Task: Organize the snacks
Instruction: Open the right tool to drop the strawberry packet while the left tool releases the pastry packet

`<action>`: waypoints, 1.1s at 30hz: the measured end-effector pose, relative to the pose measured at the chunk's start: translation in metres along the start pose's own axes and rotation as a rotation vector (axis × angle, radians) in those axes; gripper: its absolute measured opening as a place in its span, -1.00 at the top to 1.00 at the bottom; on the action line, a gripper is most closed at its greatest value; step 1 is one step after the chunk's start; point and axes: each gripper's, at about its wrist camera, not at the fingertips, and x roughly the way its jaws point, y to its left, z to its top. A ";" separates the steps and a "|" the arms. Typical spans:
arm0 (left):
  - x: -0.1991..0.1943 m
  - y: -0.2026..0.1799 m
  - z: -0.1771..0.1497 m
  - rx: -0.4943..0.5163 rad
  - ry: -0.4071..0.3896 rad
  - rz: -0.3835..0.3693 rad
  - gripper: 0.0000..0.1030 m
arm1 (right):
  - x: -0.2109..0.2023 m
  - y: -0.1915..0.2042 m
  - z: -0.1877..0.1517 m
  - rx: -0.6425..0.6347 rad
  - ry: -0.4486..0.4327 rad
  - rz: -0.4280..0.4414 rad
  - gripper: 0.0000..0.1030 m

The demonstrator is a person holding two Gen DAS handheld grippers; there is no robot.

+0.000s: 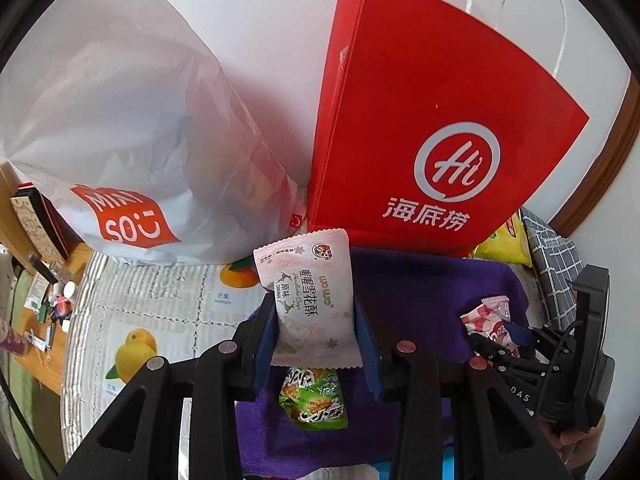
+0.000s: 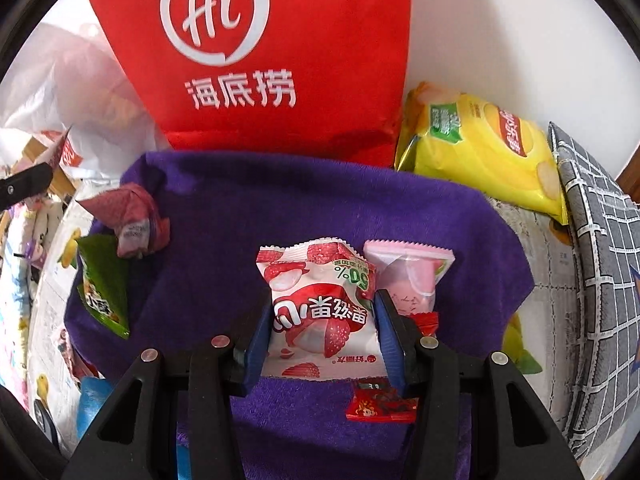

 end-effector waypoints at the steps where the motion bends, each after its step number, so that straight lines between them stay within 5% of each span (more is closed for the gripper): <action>1: 0.002 -0.001 0.000 0.001 0.006 -0.004 0.31 | -0.002 0.002 -0.001 -0.005 0.000 -0.004 0.04; 9: 0.021 -0.018 -0.007 0.033 0.081 -0.043 0.31 | -0.023 0.006 0.004 -0.026 -0.047 -0.028 -0.17; 20: 0.050 -0.034 -0.023 0.068 0.211 -0.034 0.30 | -0.072 -0.006 0.007 -0.009 -0.162 -0.044 -0.18; 33: 0.057 -0.033 -0.023 0.074 0.245 -0.003 0.23 | -0.081 -0.006 0.007 -0.009 -0.176 -0.050 -0.18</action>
